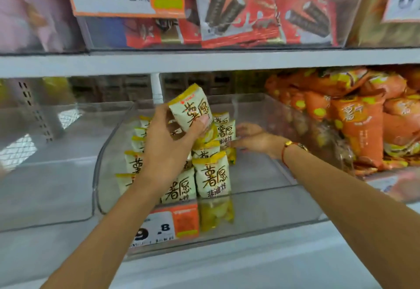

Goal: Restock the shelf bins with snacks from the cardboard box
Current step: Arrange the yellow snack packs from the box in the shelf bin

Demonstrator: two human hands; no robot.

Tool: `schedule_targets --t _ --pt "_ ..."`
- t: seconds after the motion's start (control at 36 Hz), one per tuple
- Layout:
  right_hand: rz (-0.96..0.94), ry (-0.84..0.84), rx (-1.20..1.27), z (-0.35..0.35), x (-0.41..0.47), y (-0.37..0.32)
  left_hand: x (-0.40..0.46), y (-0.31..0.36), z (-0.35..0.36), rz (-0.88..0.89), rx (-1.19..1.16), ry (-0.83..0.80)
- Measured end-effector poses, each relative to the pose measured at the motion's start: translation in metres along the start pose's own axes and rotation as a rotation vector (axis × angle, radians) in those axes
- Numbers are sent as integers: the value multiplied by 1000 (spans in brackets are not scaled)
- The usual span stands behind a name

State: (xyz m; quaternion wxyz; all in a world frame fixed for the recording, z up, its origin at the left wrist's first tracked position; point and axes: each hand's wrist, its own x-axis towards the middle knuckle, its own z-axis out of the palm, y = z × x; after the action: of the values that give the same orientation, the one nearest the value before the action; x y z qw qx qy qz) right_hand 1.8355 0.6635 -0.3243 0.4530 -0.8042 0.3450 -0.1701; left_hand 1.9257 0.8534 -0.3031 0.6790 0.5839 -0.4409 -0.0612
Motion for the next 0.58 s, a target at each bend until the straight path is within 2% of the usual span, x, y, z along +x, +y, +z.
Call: schedule_targets --t 0.19,0.36,0.5,0.58 --pt "-167 80 -76 5 5 9 1 -1 1 -17 0 -14" --pt "-209 246 -264 9 12 11 0 -1 2 -14 -3 -26" --pt "-126 114 -144 11 11 16 -2 1 1 -6 -22 -50" --pt "-41 65 -237 7 8 13 -2 0 0 -16 -13 -55"
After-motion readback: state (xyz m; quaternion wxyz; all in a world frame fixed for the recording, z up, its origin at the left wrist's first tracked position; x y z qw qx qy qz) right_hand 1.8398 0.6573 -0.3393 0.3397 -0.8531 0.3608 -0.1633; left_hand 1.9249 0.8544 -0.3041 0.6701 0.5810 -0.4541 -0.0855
